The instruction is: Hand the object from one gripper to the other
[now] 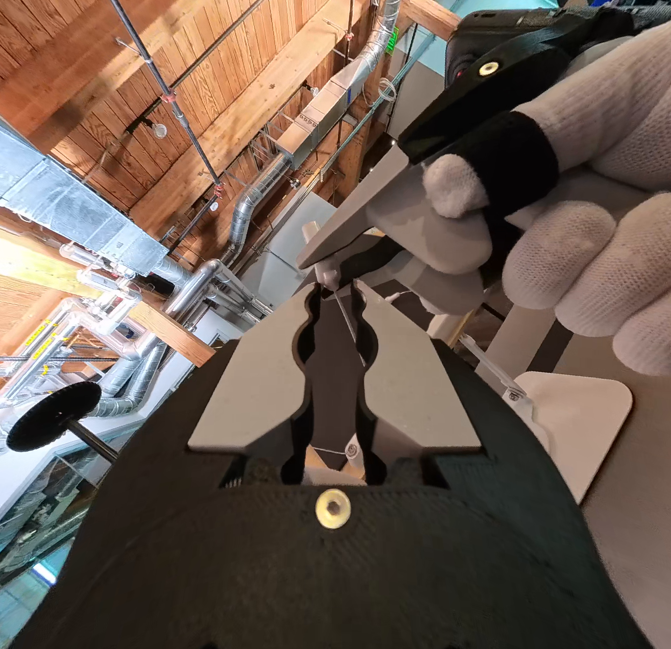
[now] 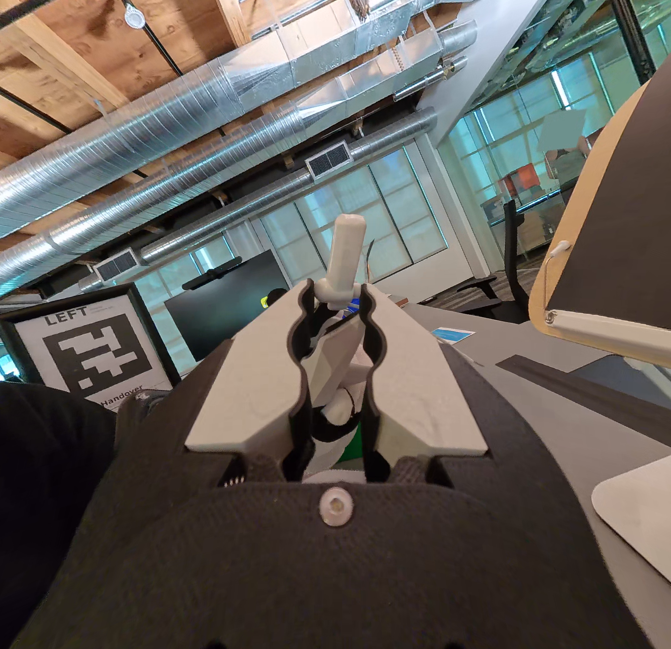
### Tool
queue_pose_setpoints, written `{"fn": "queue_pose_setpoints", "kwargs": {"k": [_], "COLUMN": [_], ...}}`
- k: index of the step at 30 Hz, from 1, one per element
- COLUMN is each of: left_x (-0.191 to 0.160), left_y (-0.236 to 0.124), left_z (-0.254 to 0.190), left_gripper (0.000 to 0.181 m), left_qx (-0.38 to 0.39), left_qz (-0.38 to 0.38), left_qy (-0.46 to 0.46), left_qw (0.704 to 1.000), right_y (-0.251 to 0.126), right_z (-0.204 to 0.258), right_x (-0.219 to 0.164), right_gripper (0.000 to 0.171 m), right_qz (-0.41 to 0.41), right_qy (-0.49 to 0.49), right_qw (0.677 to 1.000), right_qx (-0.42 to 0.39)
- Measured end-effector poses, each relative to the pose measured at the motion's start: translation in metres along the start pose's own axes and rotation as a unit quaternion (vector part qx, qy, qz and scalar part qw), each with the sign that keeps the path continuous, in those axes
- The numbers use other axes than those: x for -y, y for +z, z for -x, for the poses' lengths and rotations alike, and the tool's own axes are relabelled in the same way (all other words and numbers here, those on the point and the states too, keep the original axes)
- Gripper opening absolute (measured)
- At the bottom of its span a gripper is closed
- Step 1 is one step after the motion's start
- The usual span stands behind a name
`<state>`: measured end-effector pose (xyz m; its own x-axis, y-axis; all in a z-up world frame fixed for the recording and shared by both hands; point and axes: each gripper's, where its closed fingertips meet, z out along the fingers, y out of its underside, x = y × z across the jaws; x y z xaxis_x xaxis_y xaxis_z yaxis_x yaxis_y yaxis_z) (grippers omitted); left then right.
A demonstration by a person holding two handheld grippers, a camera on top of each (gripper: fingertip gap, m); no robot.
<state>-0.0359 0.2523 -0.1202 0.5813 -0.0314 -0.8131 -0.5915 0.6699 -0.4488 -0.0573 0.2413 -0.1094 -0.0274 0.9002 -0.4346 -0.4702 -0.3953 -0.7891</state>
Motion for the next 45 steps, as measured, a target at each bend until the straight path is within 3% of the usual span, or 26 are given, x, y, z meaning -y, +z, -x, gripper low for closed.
{"fn": "queue_pose_setpoints", "kwargs": {"k": [5,20,29,31,34,38,41,45], "left_x": [0.004,0.013,0.016,0.015,0.013,0.012,0.012,0.015], "left_y": [-0.001,-0.007,-0.008,-0.008,-0.007,-0.009,-0.012,-0.013], "left_z": [0.007,0.009,0.009,0.012,0.025,0.051,0.069,0.074], "left_gripper": [0.027,0.011,0.011,0.011,0.011,0.010,0.011,0.010], "left_qx": [0.027,0.020,0.006,0.003,-0.018,-0.064,-0.084,-0.106], "left_qz": [-0.007,-0.027,-0.028,-0.028,-0.019,-0.019,-0.037,-0.056], "left_qy": [-0.005,-0.024,-0.027,-0.039,-0.099,-0.257,-0.371,-0.446], "left_qw": [1.000,0.999,0.999,0.999,0.995,0.964,0.924,0.887], "right_y": [0.000,0.003,0.001,0.001,-0.004,-0.011,-0.008,0.003], "right_z": [-0.002,0.008,0.012,0.009,-0.001,0.000,-0.001,-0.011], "right_x": [0.000,-0.003,-0.001,0.000,0.009,0.016,-0.004,-0.040], "right_gripper": [0.022,0.022,0.022,0.034,0.057,0.047,0.037,0.036], "right_qz": [-0.001,-0.024,-0.036,-0.039,-0.037,0.022,0.115,0.180], "right_qy": [0.007,0.050,0.053,0.034,0.000,-0.161,-0.326,-0.335], "right_qw": [1.000,0.997,0.996,0.997,0.999,0.985,0.933,0.918], "right_qx": [-0.004,0.044,0.068,0.049,0.008,-0.054,-0.099,-0.108]}}
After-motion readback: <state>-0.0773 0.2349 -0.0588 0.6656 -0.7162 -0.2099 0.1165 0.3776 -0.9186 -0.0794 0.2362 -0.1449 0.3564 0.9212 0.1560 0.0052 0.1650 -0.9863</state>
